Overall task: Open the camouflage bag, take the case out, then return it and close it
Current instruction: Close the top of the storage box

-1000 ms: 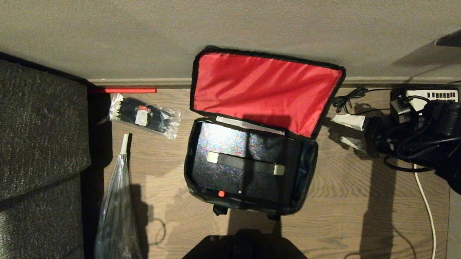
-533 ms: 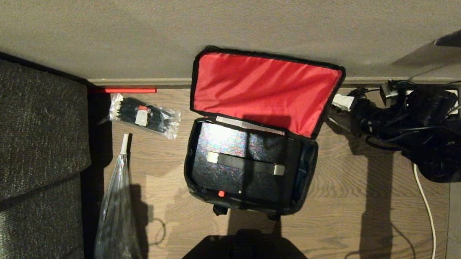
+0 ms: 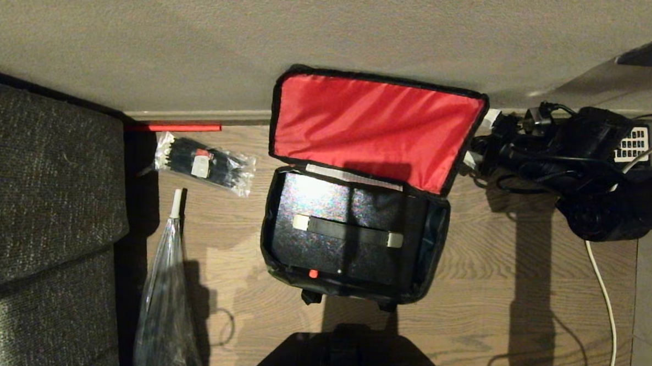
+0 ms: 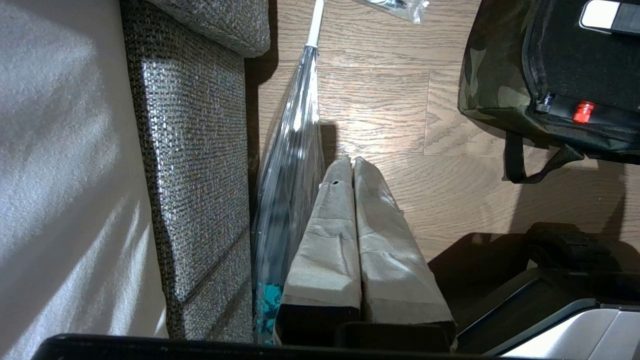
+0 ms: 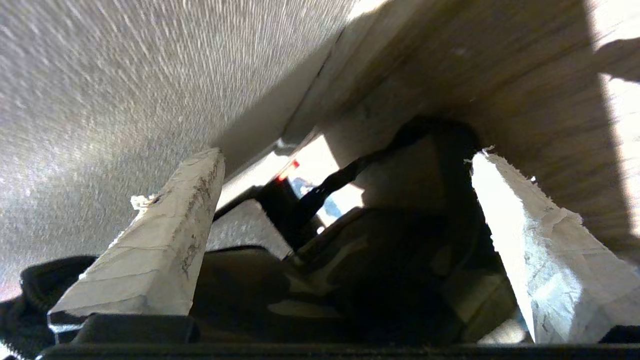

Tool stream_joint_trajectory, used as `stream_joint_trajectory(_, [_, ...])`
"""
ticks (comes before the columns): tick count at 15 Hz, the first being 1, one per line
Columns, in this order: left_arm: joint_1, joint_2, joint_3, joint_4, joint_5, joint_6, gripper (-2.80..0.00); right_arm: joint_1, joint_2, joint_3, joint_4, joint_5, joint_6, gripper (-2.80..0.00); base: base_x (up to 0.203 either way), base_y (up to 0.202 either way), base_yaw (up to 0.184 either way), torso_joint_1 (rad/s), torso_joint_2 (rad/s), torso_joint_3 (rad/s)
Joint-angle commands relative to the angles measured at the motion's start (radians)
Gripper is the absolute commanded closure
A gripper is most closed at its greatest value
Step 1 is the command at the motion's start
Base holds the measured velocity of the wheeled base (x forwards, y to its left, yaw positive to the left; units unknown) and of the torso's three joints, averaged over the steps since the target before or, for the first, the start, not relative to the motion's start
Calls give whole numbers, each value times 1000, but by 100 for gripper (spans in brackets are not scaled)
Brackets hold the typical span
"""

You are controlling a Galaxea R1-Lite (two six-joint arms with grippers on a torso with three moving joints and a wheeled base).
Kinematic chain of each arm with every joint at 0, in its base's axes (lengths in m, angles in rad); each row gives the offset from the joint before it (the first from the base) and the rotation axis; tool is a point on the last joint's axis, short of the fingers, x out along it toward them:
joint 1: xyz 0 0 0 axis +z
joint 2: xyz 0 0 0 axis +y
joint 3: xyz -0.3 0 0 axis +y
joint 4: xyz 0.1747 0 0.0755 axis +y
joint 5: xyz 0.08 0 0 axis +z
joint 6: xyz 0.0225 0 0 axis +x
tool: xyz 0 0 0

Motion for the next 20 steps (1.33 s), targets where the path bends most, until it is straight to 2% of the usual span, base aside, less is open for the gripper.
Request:
stream_joint_trajectory(1, [0, -1, 2, -1, 1, 0, 0, 17, -10, 5, -7, 15, 14, -280, 0, 0, 0, 0, 0, 0])
stream_joint_trajectory(3, [0, -1, 2, -1, 1, 0, 0, 29, -37, 19, -6, 33, 32, -280, 0, 0, 0, 0, 0, 0])
stream_joint_trajectory(6, [0, -1, 2, -1, 1, 0, 0, 43, -87, 43, 3, 133, 32, -280, 0, 0, 0, 0, 0, 0])
stream_joint_trajectory(9, [0, -2, 2, -1, 1, 0, 0, 63, -113, 66, 8, 143, 32, -280, 0, 0, 0, 0, 0, 0])
stream_joint_trajectory(11, [0, -2, 2, -1, 1, 0, 0, 64, -161, 119, 13, 192, 25, -280, 0, 0, 0, 0, 0, 0])
stream_joint_trajectory(14, [0, -2, 2, -1, 1, 0, 0, 82, -241, 206, 46, 224, 13, -280, 0, 0, 0, 0, 0, 0])
stream_joint_trajectory(16, [0, -2, 2, -1, 1, 0, 0, 93, -307, 267, 99, 286, -37, -280, 0, 0, 0, 0, 0, 0])
stream_joint_trajectory(17, [0, -2, 2, -1, 1, 0, 0, 102, -340, 303, 132, 307, -90, -280, 0, 0, 0, 0, 0, 0])
stream_joint_trajectory(20, [0, -2, 2, -1, 1, 0, 0, 134, -415, 386, 237, 322, -189, -280, 0, 0, 0, 0, 0, 0])
